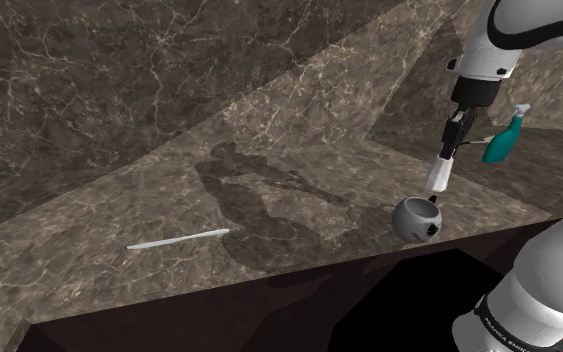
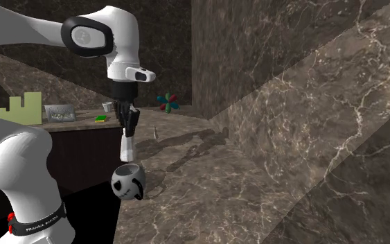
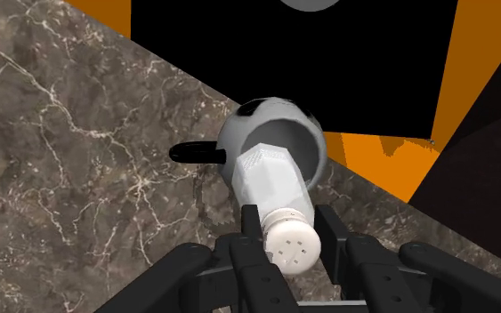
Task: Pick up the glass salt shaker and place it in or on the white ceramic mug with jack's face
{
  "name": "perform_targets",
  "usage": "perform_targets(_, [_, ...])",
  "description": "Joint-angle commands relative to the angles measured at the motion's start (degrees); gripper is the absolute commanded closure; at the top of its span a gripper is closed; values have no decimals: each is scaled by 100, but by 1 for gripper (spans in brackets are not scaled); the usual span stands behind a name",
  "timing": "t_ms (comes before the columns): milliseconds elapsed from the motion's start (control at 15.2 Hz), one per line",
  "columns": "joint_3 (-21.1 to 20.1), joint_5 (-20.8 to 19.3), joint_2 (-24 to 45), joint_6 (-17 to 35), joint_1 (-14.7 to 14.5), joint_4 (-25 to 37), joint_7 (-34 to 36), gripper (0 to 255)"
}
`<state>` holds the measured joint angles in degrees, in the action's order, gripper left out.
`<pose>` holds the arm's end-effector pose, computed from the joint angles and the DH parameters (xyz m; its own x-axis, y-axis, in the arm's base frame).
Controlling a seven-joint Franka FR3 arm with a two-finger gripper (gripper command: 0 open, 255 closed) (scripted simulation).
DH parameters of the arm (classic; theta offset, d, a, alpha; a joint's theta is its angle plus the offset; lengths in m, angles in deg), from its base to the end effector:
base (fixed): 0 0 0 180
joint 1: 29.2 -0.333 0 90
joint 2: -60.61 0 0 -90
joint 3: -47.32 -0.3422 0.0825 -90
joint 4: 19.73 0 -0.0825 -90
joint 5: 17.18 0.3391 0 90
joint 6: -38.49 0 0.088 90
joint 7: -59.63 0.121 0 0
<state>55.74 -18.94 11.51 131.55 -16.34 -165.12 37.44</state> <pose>0.2039 -0.0954 0.5357 0.9970 0.0734 -0.0263 0.0705 -0.9927 -0.0975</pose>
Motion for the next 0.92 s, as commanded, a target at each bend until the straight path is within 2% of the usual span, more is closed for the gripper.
perform_targets(0, [17,-12,17,160,5,-141,-12,255])
perform_targets(660, [86,-74,18,906,40,-889,-52,255])
perform_targets(858, [85,-73,18,906,42,-889,-53,255])
